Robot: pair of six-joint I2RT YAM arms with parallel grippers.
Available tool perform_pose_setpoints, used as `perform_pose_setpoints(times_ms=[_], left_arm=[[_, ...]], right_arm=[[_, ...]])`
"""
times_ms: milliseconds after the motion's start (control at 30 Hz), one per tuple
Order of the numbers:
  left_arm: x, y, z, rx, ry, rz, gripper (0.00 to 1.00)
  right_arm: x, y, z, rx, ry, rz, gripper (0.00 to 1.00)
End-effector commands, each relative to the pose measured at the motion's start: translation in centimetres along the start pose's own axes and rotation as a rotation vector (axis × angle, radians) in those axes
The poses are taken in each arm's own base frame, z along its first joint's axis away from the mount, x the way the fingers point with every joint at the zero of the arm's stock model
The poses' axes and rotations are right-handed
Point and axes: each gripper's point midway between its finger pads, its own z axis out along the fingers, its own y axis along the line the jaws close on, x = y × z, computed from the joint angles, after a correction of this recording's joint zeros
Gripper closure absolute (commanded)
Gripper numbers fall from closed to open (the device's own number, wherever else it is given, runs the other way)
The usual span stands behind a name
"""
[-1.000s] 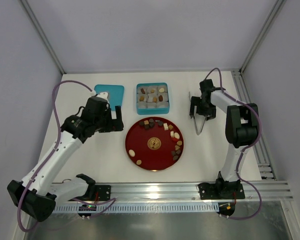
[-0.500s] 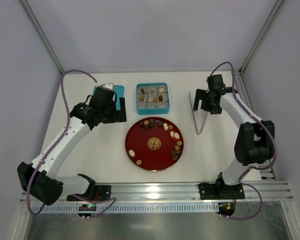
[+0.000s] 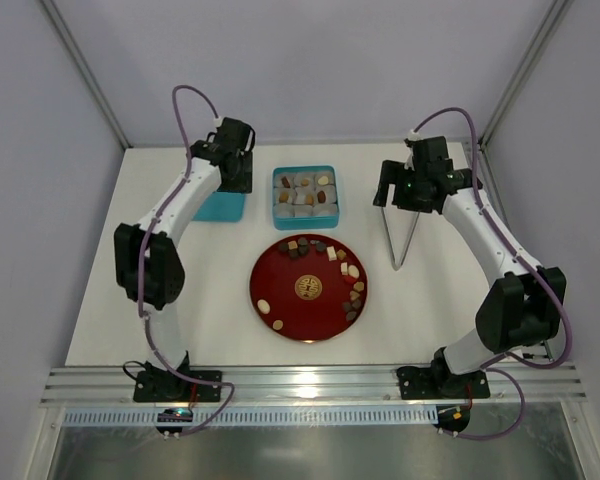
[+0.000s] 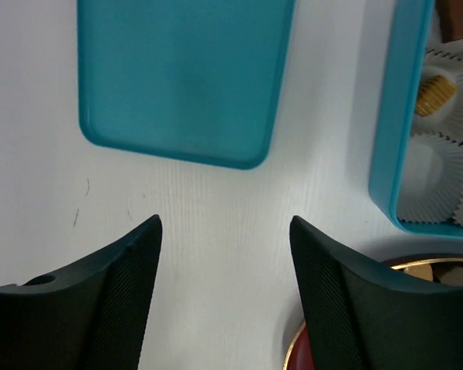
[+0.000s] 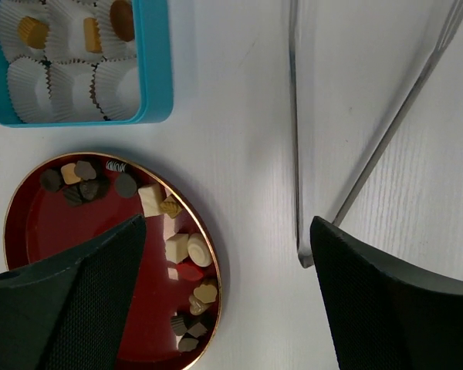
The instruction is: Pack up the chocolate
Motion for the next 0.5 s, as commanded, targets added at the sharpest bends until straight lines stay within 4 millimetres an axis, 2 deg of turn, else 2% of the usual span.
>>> perform_pose_setpoints(times_ms=[0, 33, 100, 133, 167, 233, 267, 467], left_arm=[[-0.2, 0.4, 3.1, -0.059, 0.055, 0.104, 0.36], [-1.3, 0.0, 3.5, -0.050, 0.038, 0.093, 0.40], [-1.1, -0.8, 5.1, -0.031, 0.065, 0.093, 0.47], [-0.4, -1.0, 6.8, -0.033, 0.096, 0.090, 0.53], [-0.9, -1.2, 7.3, -0.024, 0.094, 0.081, 0.63], [-0.2, -1.9, 9.1, -0.005, 0.120, 0.078, 0.62], [-0.1, -1.9, 9.6, -0.001, 0.122, 0.072, 0.55], [1.3, -2.0, 13.2, -0.005, 0.165, 0.081, 0.55]], right_arm=[[-2.0, 2.8, -2.3, -0.072, -0.068, -0.016, 0.14], [-2.0, 3.3, -2.4, -0.081, -0.068, -0.023, 0.14], [-1.9, 3.8, -2.3, -0.078, -0.063, -0.034, 0.14], [-1.8, 4.1, -2.4, -0.081, -0.062, -0.042, 0.14], [-1.4, 4.6, -2.3, -0.086, -0.055, -0.053, 0.14], [-1.0, 4.7, -2.2, -0.078, -0.046, -0.061, 0.14], [-0.7, 4.7, -2.2, -0.078, -0.043, -0.064, 0.14], [-0.1, 4.8, -2.1, -0.078, -0.033, -0.069, 0.14]])
